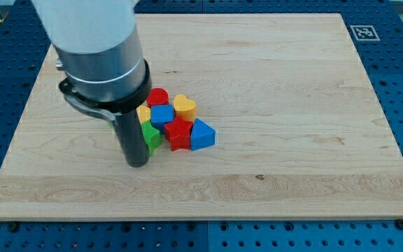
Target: Slide the green circle to the left side of the red circle
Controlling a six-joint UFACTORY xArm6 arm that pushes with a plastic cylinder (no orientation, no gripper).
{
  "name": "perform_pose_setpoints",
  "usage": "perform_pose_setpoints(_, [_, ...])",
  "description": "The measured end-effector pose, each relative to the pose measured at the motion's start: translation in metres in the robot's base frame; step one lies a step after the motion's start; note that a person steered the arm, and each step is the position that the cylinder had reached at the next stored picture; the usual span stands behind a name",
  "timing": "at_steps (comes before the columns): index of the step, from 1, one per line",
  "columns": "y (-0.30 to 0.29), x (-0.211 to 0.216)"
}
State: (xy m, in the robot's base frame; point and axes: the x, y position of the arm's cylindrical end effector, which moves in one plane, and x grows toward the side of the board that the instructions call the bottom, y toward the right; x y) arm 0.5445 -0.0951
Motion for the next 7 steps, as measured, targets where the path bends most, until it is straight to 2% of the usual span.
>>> perform_pose_setpoints(2, [0.012,0.009])
perform_pose_setpoints(4, [-0.028,0.020])
perform_pose_setpoints(7, [-0.040,-0.011])
